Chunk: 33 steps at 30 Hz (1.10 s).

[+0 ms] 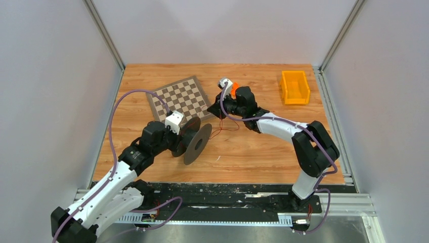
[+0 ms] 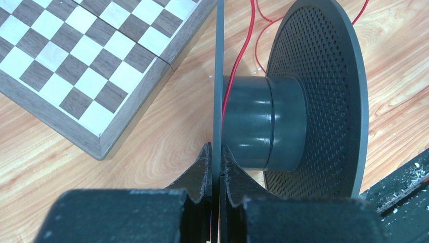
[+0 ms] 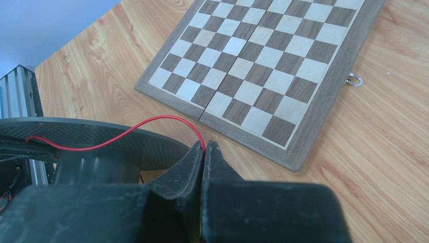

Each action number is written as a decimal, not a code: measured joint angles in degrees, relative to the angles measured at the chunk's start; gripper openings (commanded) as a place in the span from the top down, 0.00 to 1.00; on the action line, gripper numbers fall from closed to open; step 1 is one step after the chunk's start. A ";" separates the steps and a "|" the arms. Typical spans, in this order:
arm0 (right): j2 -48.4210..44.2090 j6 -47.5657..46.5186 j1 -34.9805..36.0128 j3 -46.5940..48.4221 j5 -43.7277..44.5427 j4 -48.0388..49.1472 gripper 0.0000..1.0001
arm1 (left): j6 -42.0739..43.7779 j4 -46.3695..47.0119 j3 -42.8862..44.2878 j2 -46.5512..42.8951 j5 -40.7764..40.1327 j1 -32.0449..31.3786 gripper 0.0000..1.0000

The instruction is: Wrap the cables

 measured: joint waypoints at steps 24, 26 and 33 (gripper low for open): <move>0.00 1.27 -1.16 -3.15 -1.27 2.21 1.00 | 1.11 -0.24 1.62 0.31 -1.31 -0.81 1.00; 0.00 1.46 -1.16 -3.34 -1.64 2.32 1.00 | 1.14 -0.04 1.62 0.39 -1.44 -1.01 1.00; 0.00 1.51 -1.16 -3.39 -5.46 3.13 1.00 | 1.05 0.00 1.73 0.48 -1.53 -1.55 1.00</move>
